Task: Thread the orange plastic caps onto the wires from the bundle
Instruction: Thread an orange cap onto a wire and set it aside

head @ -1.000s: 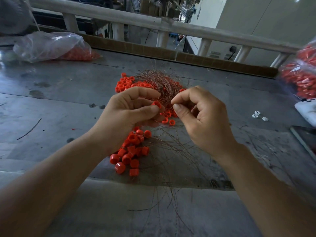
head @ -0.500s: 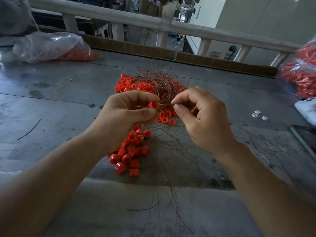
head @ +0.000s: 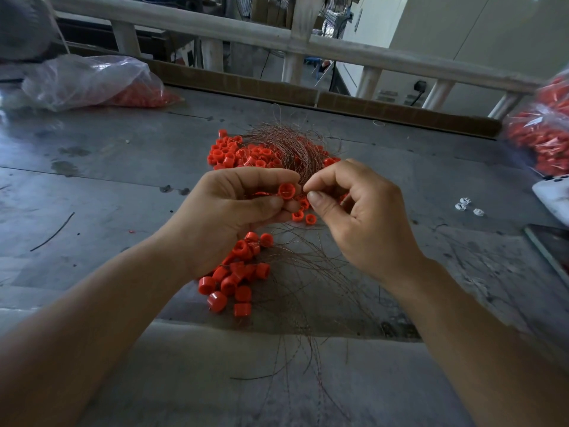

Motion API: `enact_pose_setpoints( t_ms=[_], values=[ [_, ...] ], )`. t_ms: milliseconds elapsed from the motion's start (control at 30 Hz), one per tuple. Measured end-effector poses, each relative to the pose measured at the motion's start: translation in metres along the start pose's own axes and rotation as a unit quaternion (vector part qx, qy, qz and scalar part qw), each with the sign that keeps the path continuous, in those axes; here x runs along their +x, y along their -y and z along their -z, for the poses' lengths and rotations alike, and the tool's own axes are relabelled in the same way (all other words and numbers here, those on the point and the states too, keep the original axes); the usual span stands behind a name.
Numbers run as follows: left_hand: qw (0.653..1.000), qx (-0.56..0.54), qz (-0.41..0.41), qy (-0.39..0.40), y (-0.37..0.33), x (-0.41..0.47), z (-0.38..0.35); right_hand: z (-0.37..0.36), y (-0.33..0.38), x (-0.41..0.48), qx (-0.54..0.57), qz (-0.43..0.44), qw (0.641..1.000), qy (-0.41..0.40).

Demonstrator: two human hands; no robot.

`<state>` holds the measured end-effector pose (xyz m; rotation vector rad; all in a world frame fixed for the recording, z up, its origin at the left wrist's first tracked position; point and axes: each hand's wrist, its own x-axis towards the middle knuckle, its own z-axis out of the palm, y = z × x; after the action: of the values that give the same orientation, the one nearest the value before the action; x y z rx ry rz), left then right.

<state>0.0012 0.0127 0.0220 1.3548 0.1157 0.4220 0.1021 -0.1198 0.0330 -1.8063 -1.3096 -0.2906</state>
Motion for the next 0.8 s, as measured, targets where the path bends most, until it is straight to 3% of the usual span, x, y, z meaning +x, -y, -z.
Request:
enact_pose_setpoints(
  t_ms=[800],
  values=[
    [0.998,-0.047,0.016,0.023,-0.0016,-0.0007,-0.0018,0.0007,0.0002,0.0,-0.002,-0.013,1.0,0.016]
  ],
)
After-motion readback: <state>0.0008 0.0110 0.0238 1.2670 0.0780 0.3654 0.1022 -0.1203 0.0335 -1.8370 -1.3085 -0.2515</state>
